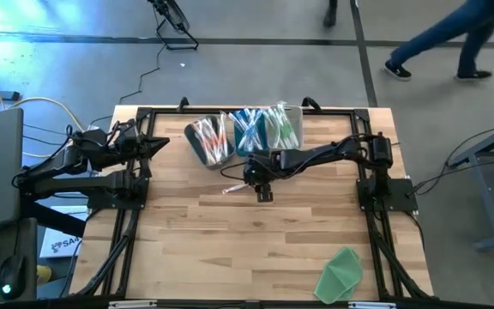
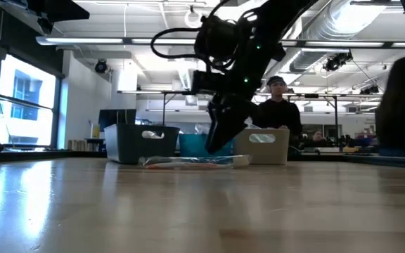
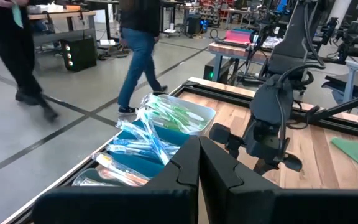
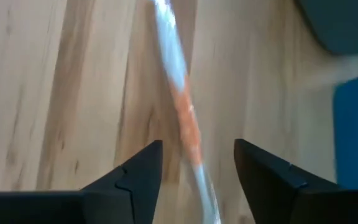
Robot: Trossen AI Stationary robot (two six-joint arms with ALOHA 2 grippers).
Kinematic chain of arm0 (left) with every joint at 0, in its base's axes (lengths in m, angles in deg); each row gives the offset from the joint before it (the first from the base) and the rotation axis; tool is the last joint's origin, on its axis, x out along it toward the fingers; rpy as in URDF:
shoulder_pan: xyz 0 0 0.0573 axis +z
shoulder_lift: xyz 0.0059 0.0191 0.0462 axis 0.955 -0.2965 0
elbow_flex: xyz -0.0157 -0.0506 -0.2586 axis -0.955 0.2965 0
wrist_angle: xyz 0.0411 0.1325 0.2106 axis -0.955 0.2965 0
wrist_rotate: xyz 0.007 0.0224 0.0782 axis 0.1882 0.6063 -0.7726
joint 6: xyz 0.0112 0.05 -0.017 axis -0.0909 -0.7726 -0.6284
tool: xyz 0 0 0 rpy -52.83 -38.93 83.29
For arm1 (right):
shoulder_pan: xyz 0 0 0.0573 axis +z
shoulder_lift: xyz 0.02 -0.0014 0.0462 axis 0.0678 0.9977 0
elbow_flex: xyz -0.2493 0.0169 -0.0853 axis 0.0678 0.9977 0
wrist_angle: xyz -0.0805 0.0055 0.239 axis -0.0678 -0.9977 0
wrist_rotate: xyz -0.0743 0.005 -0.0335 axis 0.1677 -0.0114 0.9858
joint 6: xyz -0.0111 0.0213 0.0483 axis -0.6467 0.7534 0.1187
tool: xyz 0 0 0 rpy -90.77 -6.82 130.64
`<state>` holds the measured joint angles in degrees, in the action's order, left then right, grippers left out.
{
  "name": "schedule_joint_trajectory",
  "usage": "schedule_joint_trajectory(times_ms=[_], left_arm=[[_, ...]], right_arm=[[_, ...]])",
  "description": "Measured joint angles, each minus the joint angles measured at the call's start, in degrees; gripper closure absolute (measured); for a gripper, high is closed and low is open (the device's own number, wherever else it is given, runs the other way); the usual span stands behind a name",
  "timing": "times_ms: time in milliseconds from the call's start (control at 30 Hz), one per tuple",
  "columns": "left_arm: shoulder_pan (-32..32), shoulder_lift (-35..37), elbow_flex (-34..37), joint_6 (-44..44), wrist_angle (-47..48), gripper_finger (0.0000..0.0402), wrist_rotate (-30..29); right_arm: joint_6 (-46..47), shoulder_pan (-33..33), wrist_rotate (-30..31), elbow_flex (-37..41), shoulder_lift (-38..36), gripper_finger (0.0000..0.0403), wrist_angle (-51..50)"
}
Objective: Pick & Place Toothbrushes
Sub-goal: Put the orange toothbrush into the dark blue bin
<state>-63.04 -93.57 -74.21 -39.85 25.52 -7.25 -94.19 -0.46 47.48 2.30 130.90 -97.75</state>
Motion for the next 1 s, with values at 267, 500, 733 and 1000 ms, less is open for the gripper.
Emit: schedule_joint_trajectory(times_ms=[267, 500, 733, 1000], left_arm=[[0.0, 0.0, 0.0, 0.0, 0.0, 0.0401, 0.0], [0.0, 0.0, 0.0, 0.0, 0.0, 0.0401, 0.0], [0.0, 0.01, 0.0, 0.0, 0.0, 0.0401, -0.01], [0.0, 0.0, 0.0, 0.0, -0.02, 0.0402, -0.01]], right_arm=[[-0.45, -1.33, -1.46, 0.62, 2.0, 0.0222, -0.16], [-0.52, -1.39, -2.8, 0.45, 3.47, 0.0255, 0.1], [-0.52, -1.39, -4.49, 0.5, 3.47, 0.0322, 0.08], [-0.39, -1.39, -3.96, 0.5, 3.3, 0.0392, 1.13]])
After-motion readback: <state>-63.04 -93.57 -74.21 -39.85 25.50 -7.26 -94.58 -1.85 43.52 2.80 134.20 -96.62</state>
